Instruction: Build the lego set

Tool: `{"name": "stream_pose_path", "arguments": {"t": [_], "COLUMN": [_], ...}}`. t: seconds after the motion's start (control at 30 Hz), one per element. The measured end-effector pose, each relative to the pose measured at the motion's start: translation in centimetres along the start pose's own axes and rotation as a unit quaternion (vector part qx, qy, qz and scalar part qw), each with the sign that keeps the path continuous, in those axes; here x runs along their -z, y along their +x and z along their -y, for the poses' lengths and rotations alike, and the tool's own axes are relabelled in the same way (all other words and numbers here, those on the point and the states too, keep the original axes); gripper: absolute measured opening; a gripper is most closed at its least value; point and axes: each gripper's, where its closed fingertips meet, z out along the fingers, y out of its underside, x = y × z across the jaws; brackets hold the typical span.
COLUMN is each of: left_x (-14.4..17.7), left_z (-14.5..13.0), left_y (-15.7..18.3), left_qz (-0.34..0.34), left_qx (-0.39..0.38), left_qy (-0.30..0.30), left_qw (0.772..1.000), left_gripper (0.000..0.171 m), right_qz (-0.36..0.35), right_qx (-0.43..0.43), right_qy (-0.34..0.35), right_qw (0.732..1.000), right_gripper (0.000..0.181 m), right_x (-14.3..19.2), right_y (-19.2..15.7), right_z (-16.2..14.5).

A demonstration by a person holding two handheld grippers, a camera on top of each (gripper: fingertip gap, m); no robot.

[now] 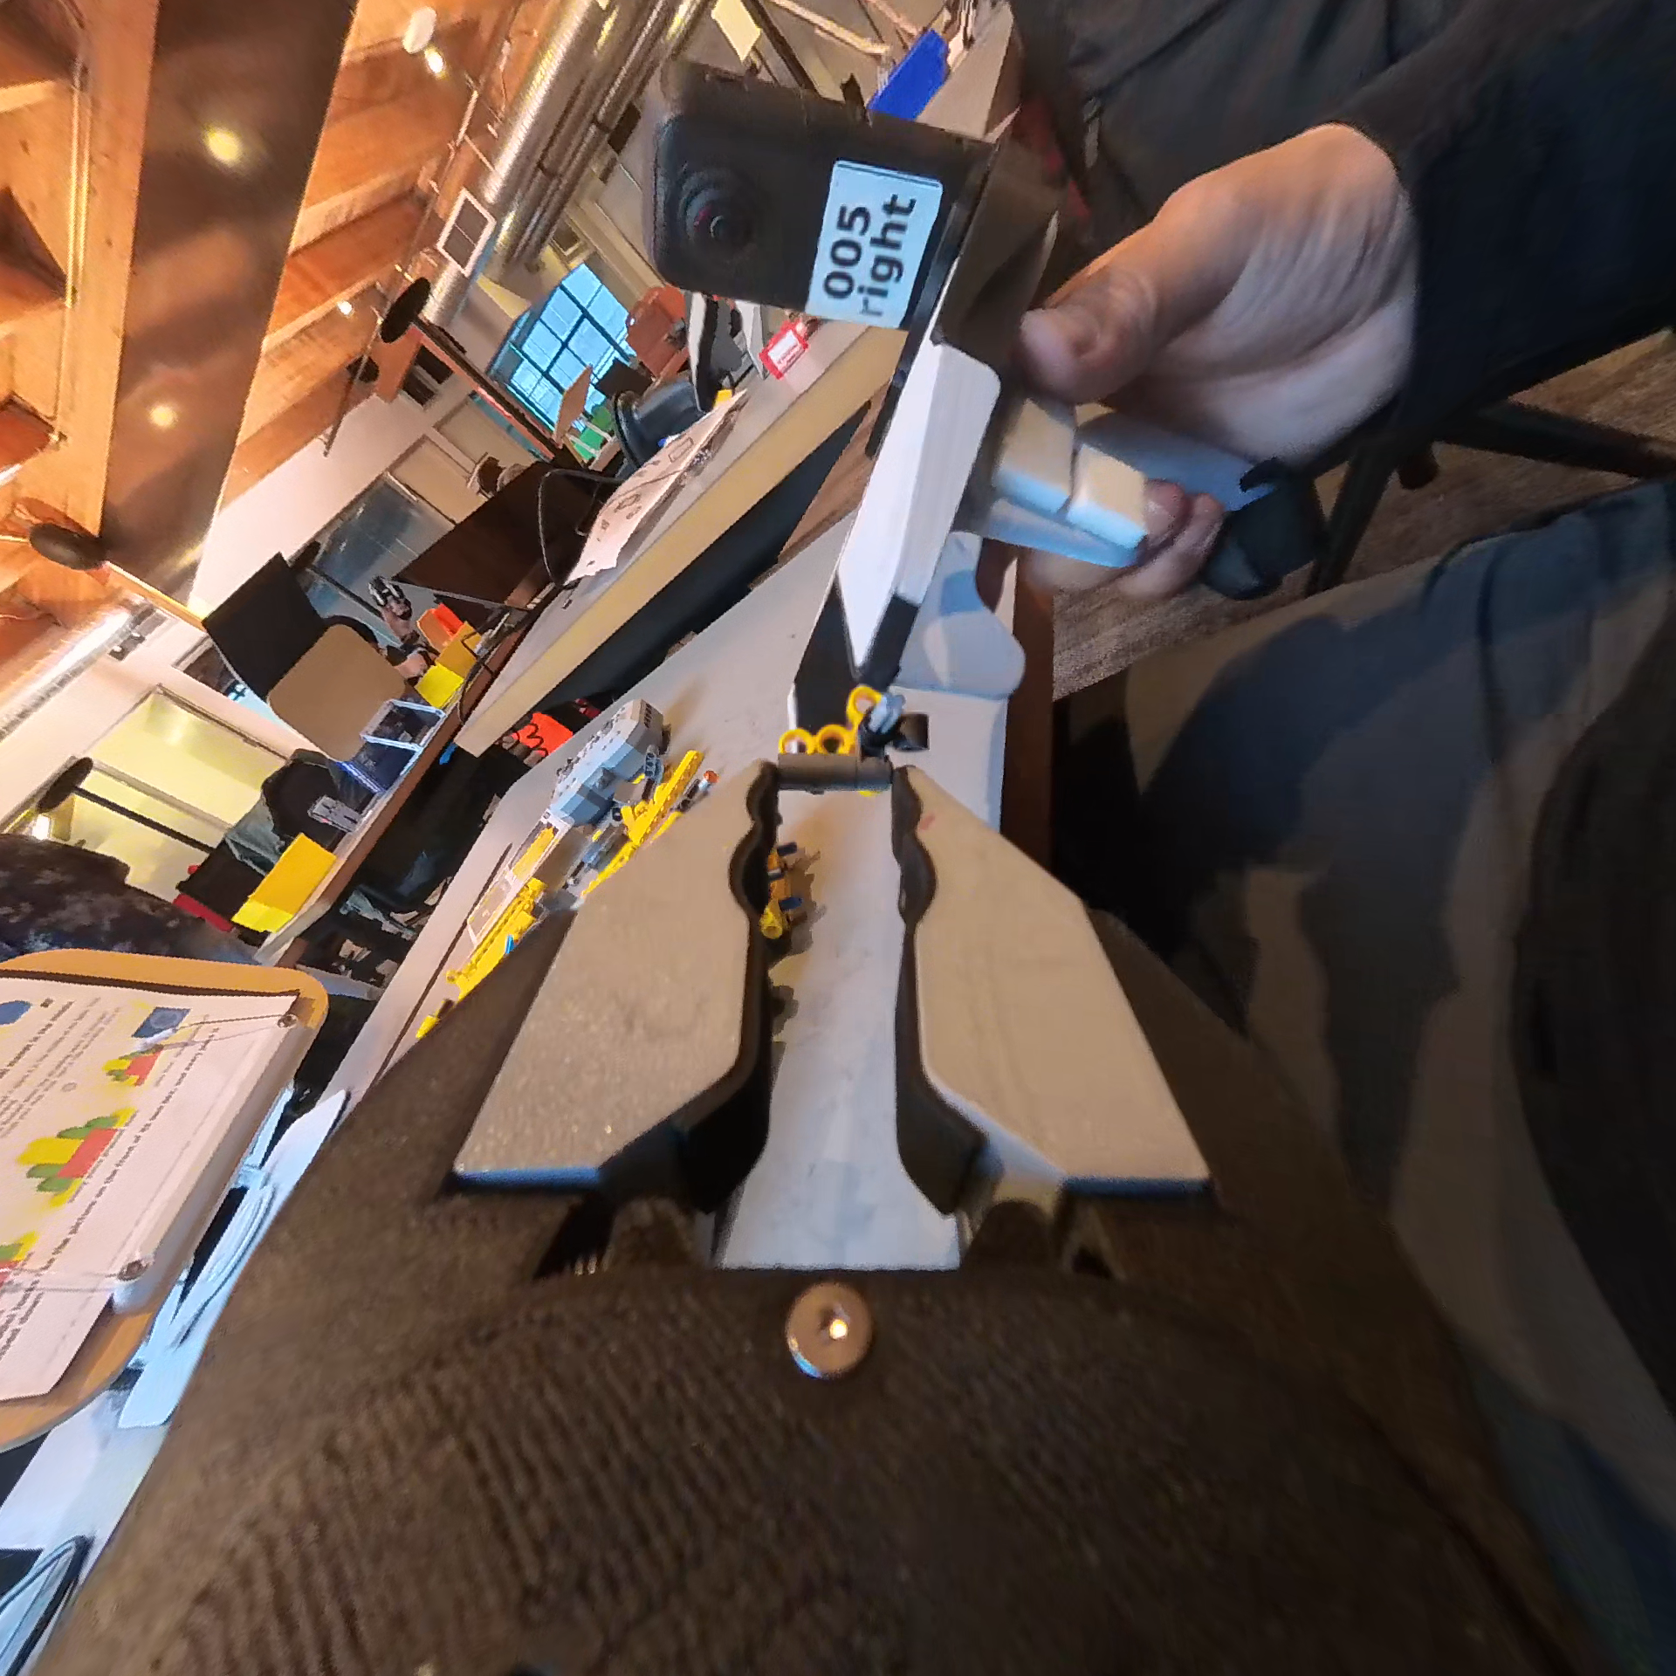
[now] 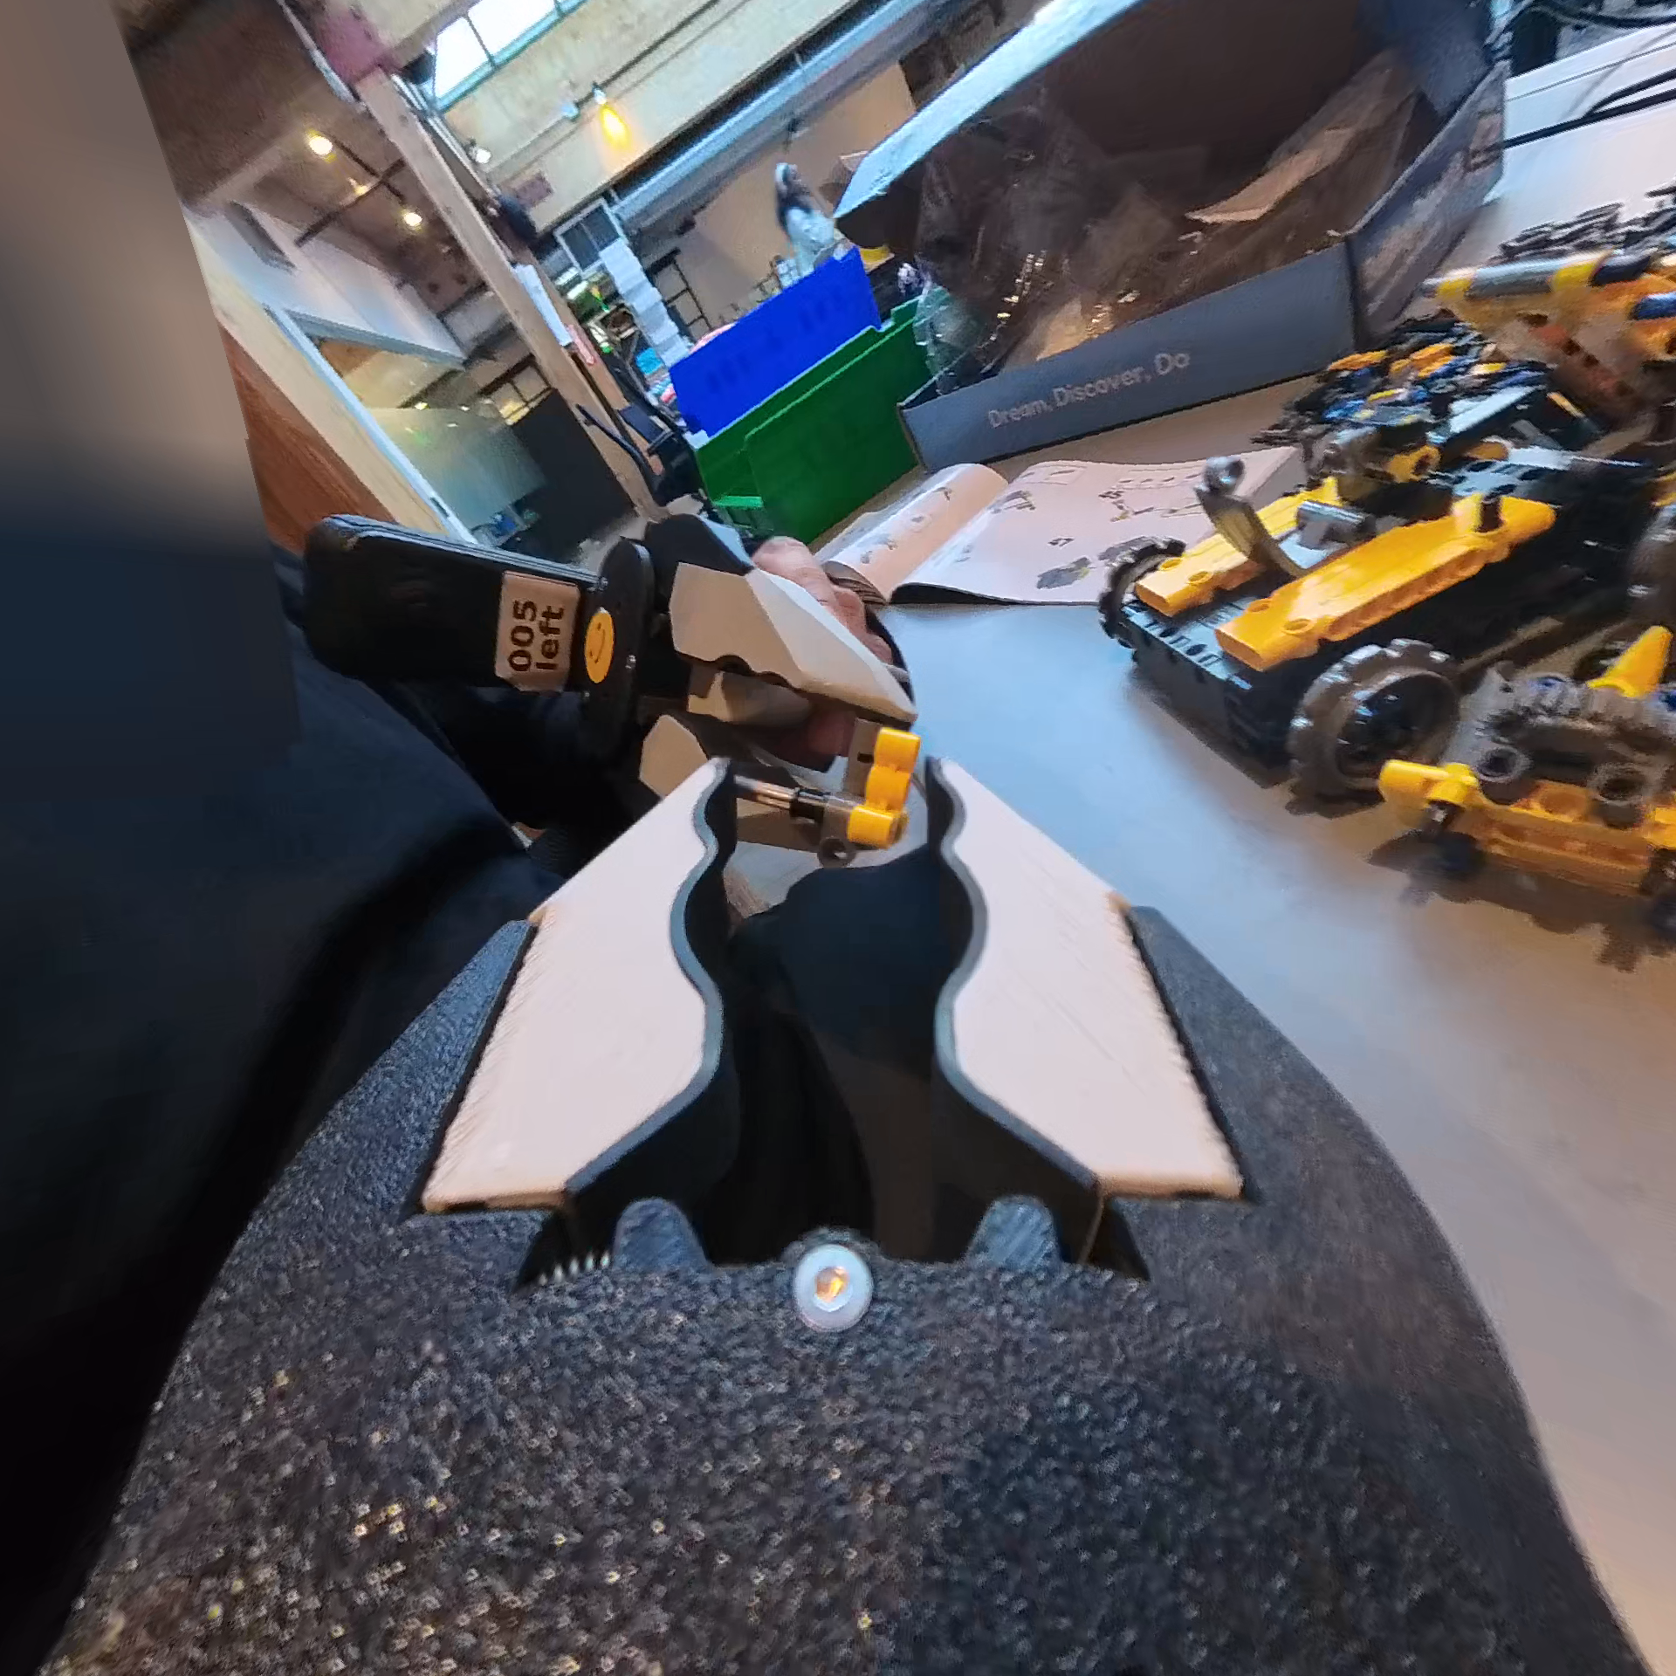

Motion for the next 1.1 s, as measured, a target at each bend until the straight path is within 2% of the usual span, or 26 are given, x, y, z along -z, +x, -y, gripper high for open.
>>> {"name": "stream_pose_path", "arguments": {"t": [0.1,0.33,0.6,0.87,1.1], "left_x": [0.1,0.7,0.8,0.3,0.1], "left_z": [0.2,0.4,0.1,-1.0,-0.4], "left_y": [-0.1,-0.6,-1.0,-1.3,-0.4], "left_qz": [0.003,0.015,0.023,0.020,0.008], "left_qx": [-0.001,-0.016,-0.015,0.015,0.014], "left_qy": [0.003,0.006,-0.001,-0.017,-0.006], "left_qw": [1.000,1.000,1.000,1.000,1.000], "left_gripper": [0.024,0.024,0.024,0.024,0.024], "right_qz": [0.008,0.010,0.003,0.002,-0.001], "right_qx": [0.000,-0.023,-0.030,-0.019,-0.021], "right_qy": [0.001,0.016,0.020,0.006,0.000], "right_qw": [1.000,1.000,0.999,1.000,1.000], "right_gripper": [0.037,0.011,0.035,0.048,0.043], "right_x": [-0.2,-0.4,-0.7,-0.1,-1.0], "right_y": [-0.2,0.3,0.9,0.8,1.0], "right_z": [0.2,1.3,1.5,1.3,0.5]}}
